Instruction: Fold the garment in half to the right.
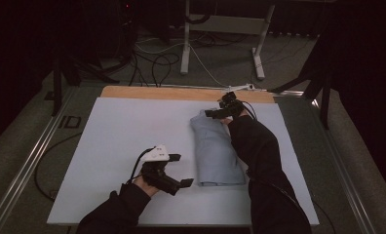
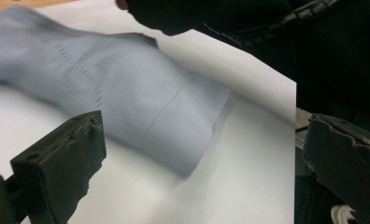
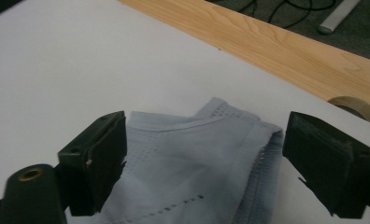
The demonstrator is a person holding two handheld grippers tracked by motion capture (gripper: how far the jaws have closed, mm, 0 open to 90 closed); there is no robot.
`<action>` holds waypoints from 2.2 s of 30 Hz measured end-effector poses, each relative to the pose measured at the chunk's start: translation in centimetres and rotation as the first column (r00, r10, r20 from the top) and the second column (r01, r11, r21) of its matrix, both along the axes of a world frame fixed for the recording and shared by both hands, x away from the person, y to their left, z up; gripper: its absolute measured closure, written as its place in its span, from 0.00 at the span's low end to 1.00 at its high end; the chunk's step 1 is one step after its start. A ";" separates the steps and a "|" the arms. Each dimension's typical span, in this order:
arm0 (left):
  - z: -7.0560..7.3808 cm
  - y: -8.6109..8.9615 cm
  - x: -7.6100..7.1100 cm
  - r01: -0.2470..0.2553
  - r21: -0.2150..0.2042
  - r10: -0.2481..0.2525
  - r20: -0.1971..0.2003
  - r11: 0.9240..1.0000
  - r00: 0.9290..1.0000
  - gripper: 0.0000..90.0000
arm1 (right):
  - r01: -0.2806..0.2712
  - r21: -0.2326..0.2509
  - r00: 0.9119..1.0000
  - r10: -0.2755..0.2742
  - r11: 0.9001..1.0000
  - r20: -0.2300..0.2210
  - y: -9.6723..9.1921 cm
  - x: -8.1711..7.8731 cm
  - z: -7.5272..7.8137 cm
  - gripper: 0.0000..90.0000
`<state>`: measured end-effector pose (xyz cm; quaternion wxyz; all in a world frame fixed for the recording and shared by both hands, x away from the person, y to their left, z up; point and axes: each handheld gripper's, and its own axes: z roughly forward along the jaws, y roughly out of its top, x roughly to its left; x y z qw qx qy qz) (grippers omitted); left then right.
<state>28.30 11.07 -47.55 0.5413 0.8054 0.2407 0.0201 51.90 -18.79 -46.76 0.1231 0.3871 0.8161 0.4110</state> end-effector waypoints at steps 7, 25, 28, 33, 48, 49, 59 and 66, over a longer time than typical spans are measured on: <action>-2.0 4.3 -1.6 -0.087 -0.018 0.087 -0.029 0.996 0.996 0.00 | 0.055 -0.023 0.996 -0.057 0.998 -0.072 -0.6 1.1 -1.9 0.31; -3.7 5.9 -3.1 -0.124 -0.022 0.124 -0.026 0.992 0.992 0.00 | 0.012 -0.159 0.995 -0.026 0.987 -0.092 0.5 0.4 -3.4 0.98; -3.6 5.9 -2.9 -0.133 -0.028 0.132 -0.025 0.991 0.991 0.00 | 0.011 -0.143 0.999 -0.017 0.990 -0.043 1.0 0.2 -2.4 0.98; -3.5 5.9 -2.8 -0.141 -0.031 0.141 -0.008 0.990 0.990 0.00 | -0.050 -0.099 0.998 0.053 0.994 0.025 2.5 -0.2 -0.7 0.98; -3.7 6.0 -2.8 -0.164 -0.017 0.165 0.019 0.986 0.986 0.00 | 0.066 -0.142 0.998 -0.068 0.988 -0.010 1.4 1.2 -2.8 0.98; -3.7 6.0 -2.8 -0.165 -0.020 0.166 0.017 0.986 0.986 0.00 | 0.073 -0.139 0.997 -0.077 0.988 -0.018 1.3 1.3 -2.9 0.98; -3.7 6.1 -2.7 -0.172 -0.014 0.173 0.028 0.985 0.985 0.00 | 0.088 -0.178 0.993 -0.100 0.980 -0.060 1.2 1.7 -4.2 0.97; -3.6 6.2 -2.8 -0.184 -0.010 0.185 0.040 0.983 0.982 0.00 | 0.123 -0.237 0.988 -0.141 0.964 -0.061 1.3 1.8 -4.7 0.97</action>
